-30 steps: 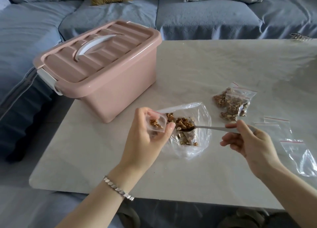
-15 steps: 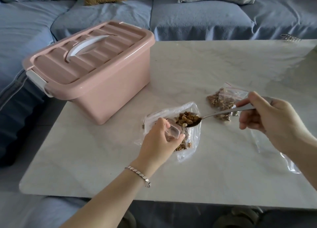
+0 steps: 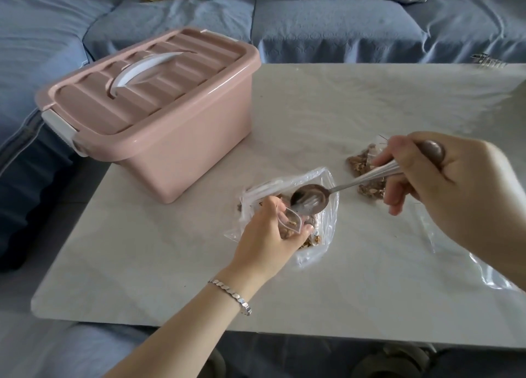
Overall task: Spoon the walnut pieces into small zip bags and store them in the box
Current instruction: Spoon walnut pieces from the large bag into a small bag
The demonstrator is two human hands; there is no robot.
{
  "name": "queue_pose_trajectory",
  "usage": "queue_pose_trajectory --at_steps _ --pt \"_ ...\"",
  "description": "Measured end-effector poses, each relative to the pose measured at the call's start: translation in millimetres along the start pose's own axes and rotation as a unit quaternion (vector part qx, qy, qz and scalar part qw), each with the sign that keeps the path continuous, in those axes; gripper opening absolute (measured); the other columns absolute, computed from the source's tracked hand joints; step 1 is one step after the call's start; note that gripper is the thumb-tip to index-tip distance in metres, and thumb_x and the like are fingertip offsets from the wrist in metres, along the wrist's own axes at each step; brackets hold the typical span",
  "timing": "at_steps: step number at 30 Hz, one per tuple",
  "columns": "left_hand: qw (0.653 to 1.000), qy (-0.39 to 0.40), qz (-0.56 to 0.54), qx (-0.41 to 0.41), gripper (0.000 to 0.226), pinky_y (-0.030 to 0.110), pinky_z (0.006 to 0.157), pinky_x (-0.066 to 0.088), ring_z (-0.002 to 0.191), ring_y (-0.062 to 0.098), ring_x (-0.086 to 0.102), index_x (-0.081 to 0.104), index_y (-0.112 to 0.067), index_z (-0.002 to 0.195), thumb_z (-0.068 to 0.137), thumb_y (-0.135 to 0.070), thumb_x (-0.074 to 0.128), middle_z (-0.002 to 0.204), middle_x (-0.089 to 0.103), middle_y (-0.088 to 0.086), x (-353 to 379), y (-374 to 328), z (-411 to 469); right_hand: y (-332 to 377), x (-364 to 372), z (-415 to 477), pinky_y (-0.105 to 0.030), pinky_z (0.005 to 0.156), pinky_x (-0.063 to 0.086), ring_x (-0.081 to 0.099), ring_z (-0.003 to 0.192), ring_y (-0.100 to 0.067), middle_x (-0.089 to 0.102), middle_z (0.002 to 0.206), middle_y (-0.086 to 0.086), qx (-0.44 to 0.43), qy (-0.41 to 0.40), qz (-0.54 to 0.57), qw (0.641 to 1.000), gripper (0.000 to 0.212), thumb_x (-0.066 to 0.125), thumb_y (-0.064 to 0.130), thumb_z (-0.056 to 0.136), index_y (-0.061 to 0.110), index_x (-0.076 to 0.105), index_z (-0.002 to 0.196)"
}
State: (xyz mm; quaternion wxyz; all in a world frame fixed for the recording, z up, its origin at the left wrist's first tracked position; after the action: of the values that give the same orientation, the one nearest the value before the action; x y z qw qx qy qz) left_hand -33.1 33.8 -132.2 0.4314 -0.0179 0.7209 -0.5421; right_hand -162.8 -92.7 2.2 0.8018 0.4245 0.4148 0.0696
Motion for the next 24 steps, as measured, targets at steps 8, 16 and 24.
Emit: queue_pose_trajectory --at_steps 8,16,24 --pt "0.999 -0.009 0.002 0.030 0.036 0.006 0.060 0.038 0.071 -0.001 0.054 0.033 -0.033 0.087 0.079 -0.039 0.068 0.082 0.054 -0.015 -2.3 -5.3 -3.7 -10.5 25.7 -12.3 -0.009 0.048 0.037 0.053 0.041 -0.004 0.067 0.057 0.006 0.021 0.055 0.027 0.998 0.028 0.047 0.028 0.095 0.021 0.063 0.073" --pt "0.995 -0.086 -0.049 0.005 0.040 0.030 0.067 0.051 0.074 0.004 0.062 0.036 -0.026 0.089 0.075 -0.051 0.064 0.089 0.059 -0.009 -23.1 0.6 -11.7 -55.2 17.5 -21.3 -0.014 0.039 0.036 0.052 0.036 -0.011 0.063 0.047 -0.004 0.202 -0.101 0.204 0.953 0.032 0.038 0.015 0.098 0.007 0.060 0.076" --pt "0.995 -0.094 0.005 0.026 0.039 0.033 0.069 0.050 0.079 0.009 0.062 0.037 -0.024 0.089 0.074 -0.045 0.066 0.089 0.061 -0.009 -27.7 -4.6 -13.9 -103.1 81.4 -61.5 -0.024 0.048 0.040 0.057 0.044 -0.013 0.063 0.053 -0.004 0.403 0.020 0.276 0.872 0.018 0.051 0.017 0.093 0.004 0.064 0.093"
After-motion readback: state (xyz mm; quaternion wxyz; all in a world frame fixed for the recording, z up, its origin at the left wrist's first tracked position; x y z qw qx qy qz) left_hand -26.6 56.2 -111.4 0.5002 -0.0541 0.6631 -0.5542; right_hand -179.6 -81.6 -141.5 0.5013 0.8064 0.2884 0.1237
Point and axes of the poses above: each hand's wrist, its own z-axis towards the middle knuckle, its own x-axis out of the palm, y = z × x, the point moved 3 cm from there along z, towards the middle knuckle
